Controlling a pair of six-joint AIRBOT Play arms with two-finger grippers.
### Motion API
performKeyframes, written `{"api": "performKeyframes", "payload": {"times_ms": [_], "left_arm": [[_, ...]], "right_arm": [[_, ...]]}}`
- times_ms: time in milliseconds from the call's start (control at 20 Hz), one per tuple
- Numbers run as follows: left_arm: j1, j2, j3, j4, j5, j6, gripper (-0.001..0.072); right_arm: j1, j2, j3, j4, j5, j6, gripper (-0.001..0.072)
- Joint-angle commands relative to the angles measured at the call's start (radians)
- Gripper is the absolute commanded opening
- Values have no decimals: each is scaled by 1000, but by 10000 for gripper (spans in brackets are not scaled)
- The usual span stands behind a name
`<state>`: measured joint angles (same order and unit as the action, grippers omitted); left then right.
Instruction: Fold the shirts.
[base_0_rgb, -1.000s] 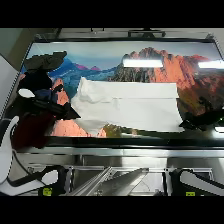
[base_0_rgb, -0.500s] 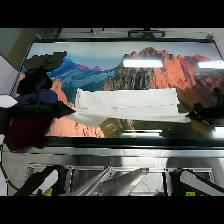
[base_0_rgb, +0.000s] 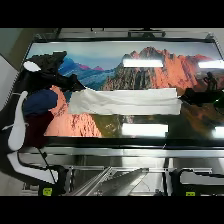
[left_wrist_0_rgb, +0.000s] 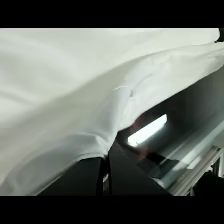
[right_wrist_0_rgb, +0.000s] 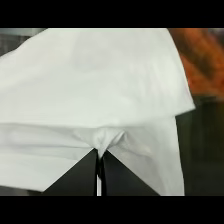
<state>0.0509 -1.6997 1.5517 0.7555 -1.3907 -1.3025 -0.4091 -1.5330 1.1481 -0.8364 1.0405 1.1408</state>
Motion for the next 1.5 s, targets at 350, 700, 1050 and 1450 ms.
{"api": "performKeyframes", "payload": {"times_ms": [350,700,1050,1450], "left_arm": [[-28,-334,309,141,-37,-26,20],[44,-306,526,134,-200,-110,709],[63,-227,502,132,-288,-131,691],[32,-178,375,52,-235,-130,690]], "right_arm": [[27,-140,25,10,-163,-125,20],[-75,-165,211,-34,26,-120,628],[-83,-320,223,48,171,-182,626],[15,-379,232,68,224,-232,425]]}}
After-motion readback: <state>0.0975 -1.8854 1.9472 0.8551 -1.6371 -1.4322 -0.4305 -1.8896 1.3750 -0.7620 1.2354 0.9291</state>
